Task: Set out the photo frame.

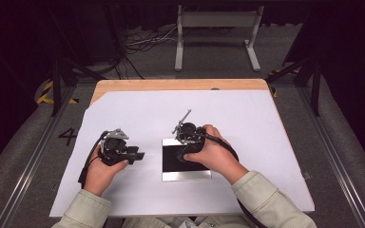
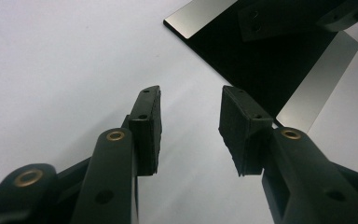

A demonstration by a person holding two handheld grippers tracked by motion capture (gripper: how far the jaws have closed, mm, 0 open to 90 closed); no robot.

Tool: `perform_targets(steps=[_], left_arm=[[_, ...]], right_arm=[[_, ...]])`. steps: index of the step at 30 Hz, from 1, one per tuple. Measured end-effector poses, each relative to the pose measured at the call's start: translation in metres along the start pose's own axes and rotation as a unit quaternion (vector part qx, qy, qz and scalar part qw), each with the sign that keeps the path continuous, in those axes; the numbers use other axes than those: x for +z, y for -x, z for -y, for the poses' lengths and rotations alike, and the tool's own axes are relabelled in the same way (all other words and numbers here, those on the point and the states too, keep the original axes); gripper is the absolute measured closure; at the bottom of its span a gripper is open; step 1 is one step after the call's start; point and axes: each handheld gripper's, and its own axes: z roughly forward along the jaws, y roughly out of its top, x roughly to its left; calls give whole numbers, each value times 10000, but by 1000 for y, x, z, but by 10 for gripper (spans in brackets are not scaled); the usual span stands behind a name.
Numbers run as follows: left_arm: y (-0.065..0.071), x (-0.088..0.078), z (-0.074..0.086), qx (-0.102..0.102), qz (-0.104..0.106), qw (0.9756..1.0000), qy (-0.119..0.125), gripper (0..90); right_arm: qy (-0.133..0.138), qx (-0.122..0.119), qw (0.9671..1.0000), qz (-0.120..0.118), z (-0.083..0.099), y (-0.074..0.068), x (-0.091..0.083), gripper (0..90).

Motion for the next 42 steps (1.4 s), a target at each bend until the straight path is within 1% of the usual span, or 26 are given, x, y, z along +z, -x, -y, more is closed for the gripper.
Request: perform_targets(steps=[3,4,8,9,15,18,21,23,26,30,39,40,42], left_arm=[[0,0,0,-31,20,10000,-10,596],[-1,0,0,-7,15,10000,-22,597],[-1,0,0,-6,17,10000,-26,596],[-1,0,0,-8,10,10000,-26,596],[-1,1,0,-20,13,10000,-16,596],[-1,1,0,-25,13,10000,-20,596],[-1,1,0,-19,13,10000,-23,596],[-1,1,1,-22,7,10000,-25,596],[-1,1,1,-20,12,10000,-15,596],[-2,2,0,0,18,10000,-27,596],[-2,2,0,3,10,10000,-33,596],[-2,2,0,5,9,10000,-38,596],[-2,2,0,3,7,10000,-39,596]], right_arm=[[-153,30,9999,-13,-3,1,6,248],[-221,62,9997,-33,-4,1,8,246],[-344,87,9994,-45,-5,1,12,250],[-419,90,9991,-42,-6,1,13,251],[-581,103,9983,-2,-7,3,19,226],[-614,140,9980,-6,-8,3,22,215],[-714,118,9974,-11,-8,3,25,210],[-793,149,9967,-20,-8,3,28,210],[-825,143,9965,-36,-8,3,29,214],[-884,164,9959,-70,-8,2,30,242],[-999,126,9949,-72,-9,0,33,227],[-1009,137,9948,-79,-10,-1,33,237],[-1029,125,9945,-121,-10,-1,33,290]])
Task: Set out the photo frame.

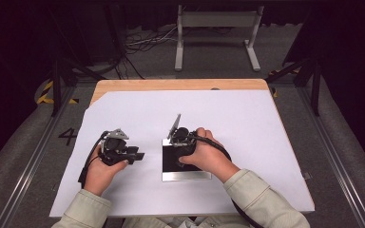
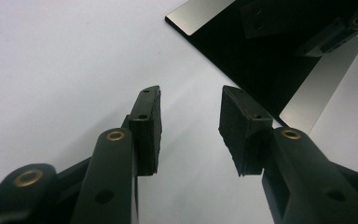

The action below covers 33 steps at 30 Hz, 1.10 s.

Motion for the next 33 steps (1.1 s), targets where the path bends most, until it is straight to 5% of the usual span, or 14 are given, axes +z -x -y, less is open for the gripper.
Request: perform_targets(steps=[3,24,33], left_arm=[[0,0,0,8,0,10000,0,596],[-1,0,1,-38,-2,10000,5,597],[0,1,1,-37,-5,10000,0,599]], right_arm=[[-22,7,10000,89,0,-2,-1,354],[75,177,9995,253,1,-5,-4,392],[572,58,9971,504,5,-8,-19,396]])
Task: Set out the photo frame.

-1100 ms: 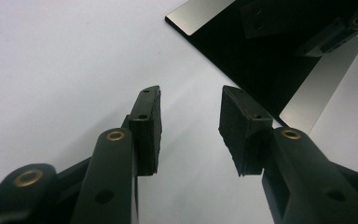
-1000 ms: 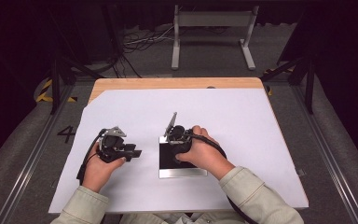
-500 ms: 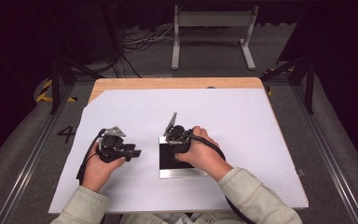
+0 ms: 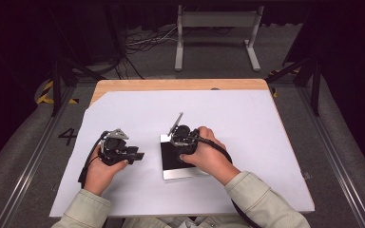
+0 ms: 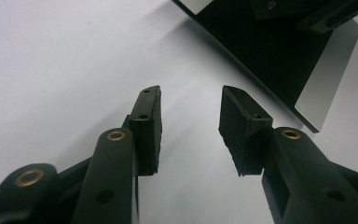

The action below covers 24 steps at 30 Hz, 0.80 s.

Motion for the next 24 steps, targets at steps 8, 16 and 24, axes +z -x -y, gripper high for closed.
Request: perform_targets(steps=[8,16,24], left_arm=[[0,1,0,8,8,10000,-8,598],[0,1,0,21,4,10000,-29,598],[0,1,0,20,5,10000,-34,597]], right_arm=[[454,-89,9986,263,5,5,-12,398],[1131,-398,9895,811,18,11,-18,399],[1633,-456,9798,1058,29,17,-20,400]])
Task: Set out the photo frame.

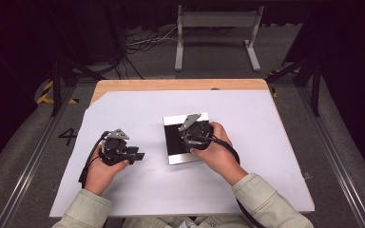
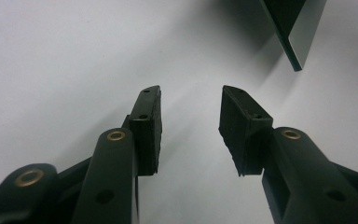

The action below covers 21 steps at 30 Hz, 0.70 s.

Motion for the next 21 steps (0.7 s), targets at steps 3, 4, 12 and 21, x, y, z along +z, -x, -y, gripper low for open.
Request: perform_targets(steps=[3,4,12,21], left_arm=[[0,0,0,-31,-3,10000,9,597],[0,1,0,-28,-4,10000,11,597],[1,3,0,13,4,10000,-7,596],[4,8,-6,100,52,9999,-7,594]], right_arm=[[153,-10,9999,75,4,1,-1,400],[193,-35,9998,92,5,1,-1,400],[661,-287,9964,439,11,0,-4,402],[1128,-607,9887,782,20,-5,-5,402]])
